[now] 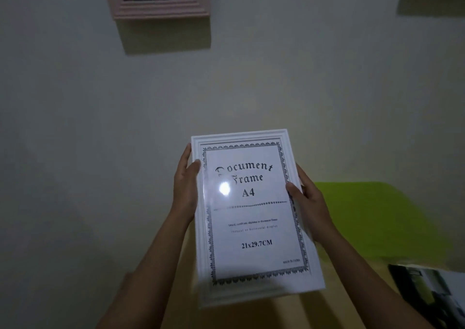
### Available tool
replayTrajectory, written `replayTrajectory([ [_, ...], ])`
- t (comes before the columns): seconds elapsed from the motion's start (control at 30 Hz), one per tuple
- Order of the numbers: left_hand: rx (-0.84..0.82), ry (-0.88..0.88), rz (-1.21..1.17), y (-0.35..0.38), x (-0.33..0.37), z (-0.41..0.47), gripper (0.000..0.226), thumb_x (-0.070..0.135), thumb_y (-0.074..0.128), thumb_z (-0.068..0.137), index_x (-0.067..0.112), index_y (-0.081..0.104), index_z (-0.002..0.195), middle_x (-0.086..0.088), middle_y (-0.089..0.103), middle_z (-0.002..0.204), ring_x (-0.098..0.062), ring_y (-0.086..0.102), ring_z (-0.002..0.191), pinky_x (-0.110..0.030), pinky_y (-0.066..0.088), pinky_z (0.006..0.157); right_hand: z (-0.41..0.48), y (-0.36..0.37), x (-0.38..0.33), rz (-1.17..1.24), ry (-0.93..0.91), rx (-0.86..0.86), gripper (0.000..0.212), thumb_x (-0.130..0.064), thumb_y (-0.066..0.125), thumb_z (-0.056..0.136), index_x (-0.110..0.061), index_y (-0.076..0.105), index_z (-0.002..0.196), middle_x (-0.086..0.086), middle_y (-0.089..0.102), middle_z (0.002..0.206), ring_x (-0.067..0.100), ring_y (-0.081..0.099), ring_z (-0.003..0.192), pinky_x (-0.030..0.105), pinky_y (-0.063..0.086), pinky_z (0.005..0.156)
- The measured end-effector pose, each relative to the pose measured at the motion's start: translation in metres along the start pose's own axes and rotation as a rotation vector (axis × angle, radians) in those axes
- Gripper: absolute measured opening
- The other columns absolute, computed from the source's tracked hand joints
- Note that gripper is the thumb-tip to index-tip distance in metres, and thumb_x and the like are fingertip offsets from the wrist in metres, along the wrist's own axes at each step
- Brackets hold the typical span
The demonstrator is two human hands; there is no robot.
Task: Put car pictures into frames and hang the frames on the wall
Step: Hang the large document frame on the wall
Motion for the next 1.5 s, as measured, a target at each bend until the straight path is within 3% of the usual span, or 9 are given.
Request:
replayTrajectory([
  [0.27, -0.236, 0.276, 0.097, 0.129, 0.052, 0.033, 0.051, 0.031, 0.037, 0.097, 0.047, 0.014, 0.14, 0.028, 0.019, 0.143, 0.008, 0.025, 0.131, -0.019, 0.028, 0.104, 0.069, -0.091, -0.108, -0.018, -0.294, 0.198, 0.053, -0.01, 0.051, 0.092, -0.039, 0.036, 0.134, 0.002, 0.052, 0.137, 0.016, 0.057, 0.116, 0.026, 0.051, 0.092],
  [0.43, -0.227, 0.443, 0.039, 0.186, 0.11, 0.061, 0.053, 0.022, 0.038, 0.098, 0.04, 0.015, 0.142, 0.049, 0.029, 0.118, 0.035, 0.034, 0.104, 0.005, 0.032, 0.086, 0.12, -0.12, -0.187, -0.179, -0.471, 0.22, 0.051, -0.013, 0.046, 0.095, -0.033, 0.029, 0.139, -0.027, 0.041, 0.132, -0.022, 0.045, 0.111, 0.013, 0.04, 0.099],
  [0.6, -0.207, 0.606, 0.033, 0.22, 0.185, 0.1, 0.054, 0.019, 0.037, 0.099, 0.032, 0.012, 0.145, 0.045, 0.016, 0.124, 0.04, 0.027, 0.102, 0.009, 0.028, 0.083, 0.166, -0.122, -0.268, -0.356, -0.605, 0.217, 0.055, -0.021, 0.038, 0.098, -0.031, 0.012, 0.146, -0.023, 0.03, 0.135, -0.004, 0.039, 0.12, 0.018, 0.034, 0.1],
  [0.73, -0.154, 0.78, 0.122, 0.228, 0.252, 0.118, 0.057, 0.015, 0.036, 0.099, 0.023, 0.007, 0.147, 0.037, 0.005, 0.129, 0.043, 0.023, 0.098, 0.012, 0.024, 0.082, 0.19, -0.11, -0.326, -0.399, -0.762, 0.232, 0.057, -0.018, 0.036, 0.099, -0.026, 0.008, 0.148, -0.022, 0.019, 0.139, -0.023, 0.026, 0.116, 0.003, 0.03, 0.101],
  [0.8, -0.126, 0.835, 0.143, 0.227, 0.272, 0.126, 0.057, 0.015, 0.036, 0.099, 0.023, 0.006, 0.148, 0.034, 0.005, 0.132, 0.043, 0.021, 0.1, 0.012, 0.023, 0.083, 0.197, -0.104, -0.344, -0.403, -0.795, 0.253, 0.057, -0.017, 0.036, 0.1, -0.025, 0.009, 0.148, -0.017, 0.024, 0.142, -0.009, 0.032, 0.124, 0.02, 0.035, 0.106],
  [0.93, -0.088, 0.848, 0.174, 0.22, 0.278, 0.141, 0.056, 0.018, 0.036, 0.099, 0.026, 0.008, 0.147, 0.025, 0.01, 0.14, 0.036, 0.017, 0.112, 0.01, 0.02, 0.09, 0.207, -0.096, -0.349, -0.374, -0.813, 0.256, 0.056, -0.014, 0.036, 0.099, -0.022, 0.011, 0.148, -0.025, 0.024, 0.128, -0.001, 0.047, 0.109, -0.006, 0.032, 0.079],
  [1.1, -0.095, 0.814, 0.203, 0.218, 0.257, 0.142, 0.056, 0.012, 0.035, 0.099, 0.019, 0.008, 0.147, 0.024, 0.008, 0.137, 0.044, 0.025, 0.093, 0.013, 0.024, 0.079, 0.216, -0.095, -0.322, -0.36, -0.777, 0.269, 0.056, -0.018, 0.037, 0.099, -0.029, 0.011, 0.148, -0.023, 0.034, 0.134, 0.02, 0.056, 0.115, 0.025, 0.045, 0.096],
  [1.37, -0.106, 0.747, 0.176, 0.217, 0.233, 0.153, 0.055, 0.015, 0.036, 0.099, 0.026, 0.011, 0.147, 0.034, 0.01, 0.131, 0.042, 0.023, 0.1, 0.011, 0.025, 0.083, 0.229, -0.094, -0.303, -0.351, -0.696, 0.24, 0.056, -0.016, 0.038, 0.099, -0.029, 0.013, 0.147, -0.017, 0.04, 0.125, -0.007, 0.053, 0.085, -0.006, 0.037, 0.072],
  [1.5, -0.114, 0.744, 0.156, 0.219, 0.232, 0.149, 0.055, 0.011, 0.035, 0.099, 0.022, 0.009, 0.146, 0.035, 0.009, 0.128, 0.042, 0.031, 0.092, 0.011, 0.029, 0.077, 0.233, -0.095, -0.298, -0.35, -0.7, 0.231, 0.056, -0.017, 0.037, 0.099, -0.032, 0.012, 0.147, -0.016, 0.04, 0.128, -0.01, 0.052, 0.083, 0.005, 0.042, 0.082],
])
Point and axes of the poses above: each hand's wrist, its own z-axis towards the middle knuckle, its own y-axis out of the palm, x = y × z, the point moved 10 cm from there along z, towards the middle knuckle
